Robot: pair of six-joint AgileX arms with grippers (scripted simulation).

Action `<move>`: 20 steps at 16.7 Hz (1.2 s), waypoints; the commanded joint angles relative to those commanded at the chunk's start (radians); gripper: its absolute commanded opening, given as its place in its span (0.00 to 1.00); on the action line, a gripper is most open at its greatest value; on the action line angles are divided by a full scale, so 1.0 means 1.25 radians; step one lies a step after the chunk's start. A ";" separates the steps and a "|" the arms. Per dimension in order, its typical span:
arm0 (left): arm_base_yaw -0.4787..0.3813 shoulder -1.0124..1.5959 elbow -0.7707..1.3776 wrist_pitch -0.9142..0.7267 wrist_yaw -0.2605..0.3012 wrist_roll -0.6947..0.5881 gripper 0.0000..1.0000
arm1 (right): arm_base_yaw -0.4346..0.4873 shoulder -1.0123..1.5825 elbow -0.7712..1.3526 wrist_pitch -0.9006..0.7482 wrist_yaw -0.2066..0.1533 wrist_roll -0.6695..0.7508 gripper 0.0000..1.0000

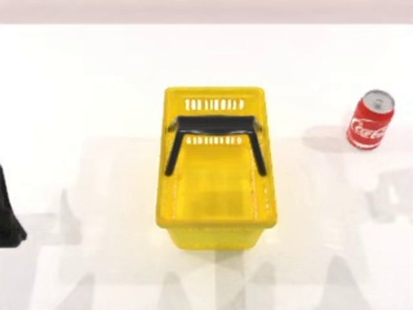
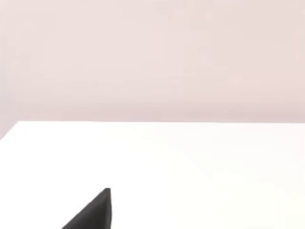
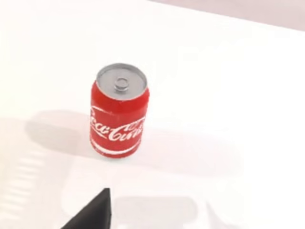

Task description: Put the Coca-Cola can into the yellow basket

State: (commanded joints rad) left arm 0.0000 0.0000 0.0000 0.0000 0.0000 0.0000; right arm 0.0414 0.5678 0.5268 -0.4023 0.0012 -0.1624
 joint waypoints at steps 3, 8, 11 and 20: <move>0.000 0.000 0.000 0.000 0.000 0.000 1.00 | 0.016 0.268 0.246 -0.146 0.001 -0.065 1.00; 0.000 0.000 0.000 0.000 0.000 0.000 1.00 | 0.043 0.734 0.684 -0.386 0.002 -0.176 1.00; 0.000 0.000 0.000 0.000 0.000 0.000 1.00 | 0.059 0.988 0.922 -0.521 0.002 -0.237 1.00; 0.000 0.000 0.000 0.000 0.000 0.000 1.00 | 0.086 1.419 1.309 -0.783 0.003 -0.345 1.00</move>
State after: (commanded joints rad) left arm 0.0000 0.0000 0.0000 0.0000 0.0000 0.0000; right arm 0.1491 2.3421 2.1625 -1.3814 0.0046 -0.5935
